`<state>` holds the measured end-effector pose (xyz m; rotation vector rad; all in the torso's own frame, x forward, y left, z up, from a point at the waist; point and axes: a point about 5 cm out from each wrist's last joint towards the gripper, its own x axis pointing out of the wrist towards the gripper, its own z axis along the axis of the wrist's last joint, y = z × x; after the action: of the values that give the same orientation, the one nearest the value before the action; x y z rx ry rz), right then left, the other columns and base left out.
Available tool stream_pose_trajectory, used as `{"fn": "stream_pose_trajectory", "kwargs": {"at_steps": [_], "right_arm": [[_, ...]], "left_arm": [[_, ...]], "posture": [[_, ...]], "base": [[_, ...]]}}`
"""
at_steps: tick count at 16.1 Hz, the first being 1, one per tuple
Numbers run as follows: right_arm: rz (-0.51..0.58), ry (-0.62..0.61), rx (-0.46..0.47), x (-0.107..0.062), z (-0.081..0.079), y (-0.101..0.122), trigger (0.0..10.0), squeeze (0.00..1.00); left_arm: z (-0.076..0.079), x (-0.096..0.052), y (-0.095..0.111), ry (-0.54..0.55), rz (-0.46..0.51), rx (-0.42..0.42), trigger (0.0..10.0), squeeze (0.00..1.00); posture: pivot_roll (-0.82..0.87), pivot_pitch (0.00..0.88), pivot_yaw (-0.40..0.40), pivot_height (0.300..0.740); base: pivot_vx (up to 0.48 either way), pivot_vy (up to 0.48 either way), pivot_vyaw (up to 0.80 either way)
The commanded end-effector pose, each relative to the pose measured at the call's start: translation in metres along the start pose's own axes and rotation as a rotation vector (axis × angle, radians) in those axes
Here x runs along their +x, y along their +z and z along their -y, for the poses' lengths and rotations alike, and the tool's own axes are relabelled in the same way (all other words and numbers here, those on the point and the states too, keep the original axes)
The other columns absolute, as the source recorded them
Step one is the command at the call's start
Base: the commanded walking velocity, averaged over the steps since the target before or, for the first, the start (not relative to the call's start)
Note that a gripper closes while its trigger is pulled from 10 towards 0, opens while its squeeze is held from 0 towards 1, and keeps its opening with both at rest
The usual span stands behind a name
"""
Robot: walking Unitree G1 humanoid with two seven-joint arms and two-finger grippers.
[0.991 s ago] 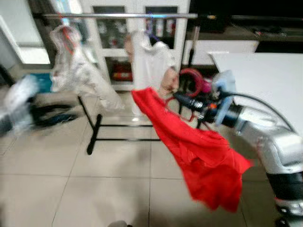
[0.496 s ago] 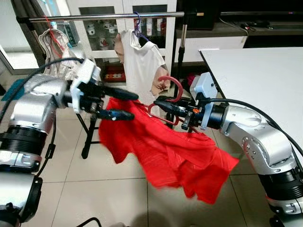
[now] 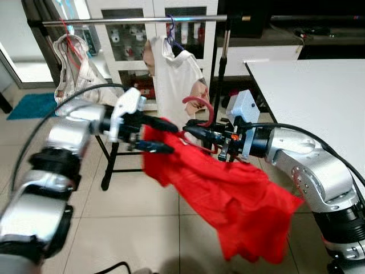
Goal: Hang hanger
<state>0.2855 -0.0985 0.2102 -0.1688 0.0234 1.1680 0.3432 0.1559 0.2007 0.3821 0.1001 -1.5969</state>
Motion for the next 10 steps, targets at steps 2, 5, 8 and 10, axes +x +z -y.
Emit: {"fn": "stream_pose_trajectory", "kwargs": {"at_steps": [2, 5, 8, 10], "right_arm": [[0.073, 0.128, -0.056, 0.0104, -0.0209, 0.0176, 0.0, 0.00], [0.072, 0.133, -0.053, 0.0101, -0.0216, 0.0174, 0.0, 0.00], [0.071, 0.130, -0.056, 0.0090, -0.0192, 0.0184, 0.0, 0.00], [0.073, 0.124, -0.060, 0.0078, -0.0169, 0.0199, 0.0, 0.00]], "left_arm": [[-0.0038, 0.0139, 0.0077, -0.055, -0.002, 0.013, 2.9, 0.00], [-0.0038, 0.0178, 0.0093, -0.088, 0.015, -0.016, 0.0, 0.00], [-0.0047, 0.0140, 0.0057, -0.077, -0.015, -0.013, 0.0, 0.00], [-0.0043, 0.0111, 0.0049, -0.076, -0.031, -0.015, 0.0, 0.00]], "posture": [[-0.15, 0.000, 0.097, 0.740], [-0.16, 0.000, 0.100, 0.740], [-0.15, 0.000, 0.097, 0.740], [-0.15, 0.000, 0.095, 0.740]], "base": [[0.000, 0.000, 0.00], [0.000, 0.000, 0.00], [0.000, 0.000, 0.00], [0.000, 0.000, 0.00]]}}
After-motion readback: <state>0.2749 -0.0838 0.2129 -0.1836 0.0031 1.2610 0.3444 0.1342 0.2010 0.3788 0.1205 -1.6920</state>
